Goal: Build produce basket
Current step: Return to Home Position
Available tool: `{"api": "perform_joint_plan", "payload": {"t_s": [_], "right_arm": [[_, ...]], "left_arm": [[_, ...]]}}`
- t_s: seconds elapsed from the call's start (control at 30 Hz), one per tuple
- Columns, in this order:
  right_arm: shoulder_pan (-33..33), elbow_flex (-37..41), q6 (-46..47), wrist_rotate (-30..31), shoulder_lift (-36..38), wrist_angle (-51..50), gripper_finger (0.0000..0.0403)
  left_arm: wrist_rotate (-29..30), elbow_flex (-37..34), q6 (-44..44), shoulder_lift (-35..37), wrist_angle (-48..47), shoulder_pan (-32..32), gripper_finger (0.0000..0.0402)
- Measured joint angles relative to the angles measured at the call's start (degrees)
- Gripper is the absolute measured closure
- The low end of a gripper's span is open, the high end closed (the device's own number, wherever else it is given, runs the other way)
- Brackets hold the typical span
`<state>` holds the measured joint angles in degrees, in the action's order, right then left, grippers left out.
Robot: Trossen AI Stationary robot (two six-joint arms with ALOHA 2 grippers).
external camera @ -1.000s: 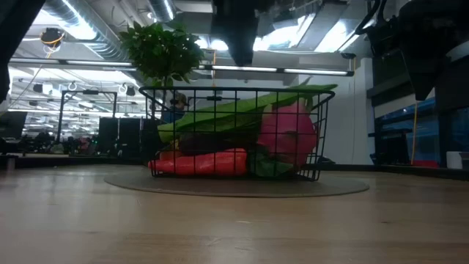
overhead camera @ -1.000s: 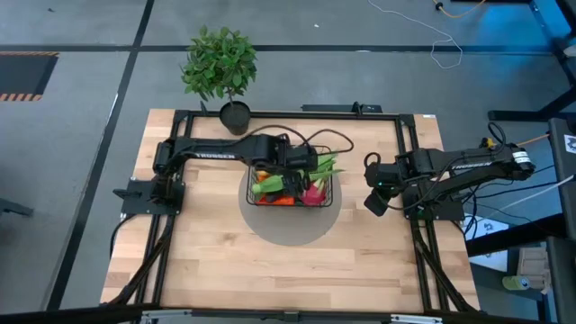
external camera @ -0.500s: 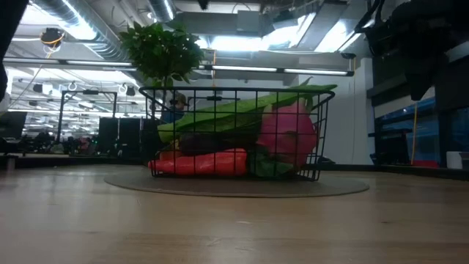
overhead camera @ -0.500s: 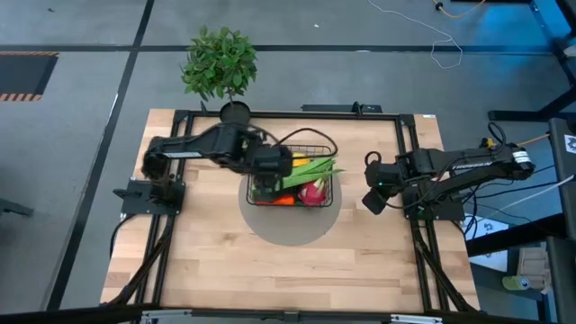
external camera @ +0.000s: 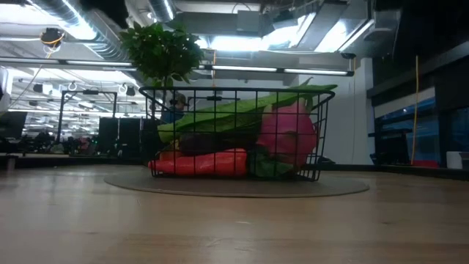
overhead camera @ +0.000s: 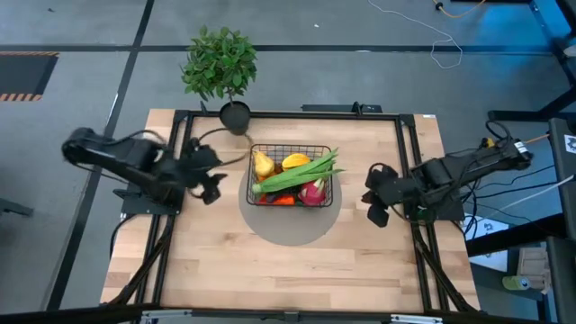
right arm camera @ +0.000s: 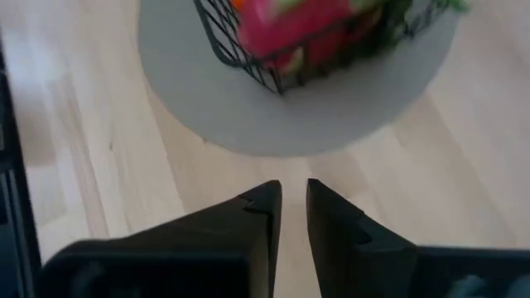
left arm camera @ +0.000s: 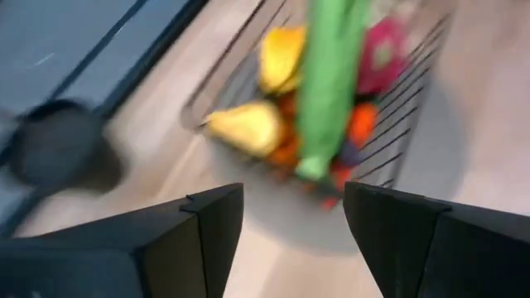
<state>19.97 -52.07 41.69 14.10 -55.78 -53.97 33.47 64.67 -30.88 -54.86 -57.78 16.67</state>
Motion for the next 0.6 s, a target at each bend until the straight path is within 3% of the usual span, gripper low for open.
{"api": "perform_joint_plan", "payload": {"t_s": [0.13,0.27,0.5,0.6], "right_arm": [[2.69,0.0,-1.88,3.4,1.68,4.54,0.0352],[3.59,0.0,-5.77,3.32,2.62,10.89,0.0352],[3.65,0.0,-14.56,2.34,2.68,19.71,0.0352],[3.4,0.0,-20.67,-2.18,2.68,25.19,0.0352]], "left_arm": [[-4.35,-22.79,9.04,15.77,28.82,0.2,0.0204],[-11.65,-39.11,17.23,27.34,49.97,-1.43,0.0204],[-18.43,-51.78,20.74,42.22,60.16,-6.07,0.0204],[-22.51,-55.3,21.36,45.31,61.03,-7.86,0.0204]]}}
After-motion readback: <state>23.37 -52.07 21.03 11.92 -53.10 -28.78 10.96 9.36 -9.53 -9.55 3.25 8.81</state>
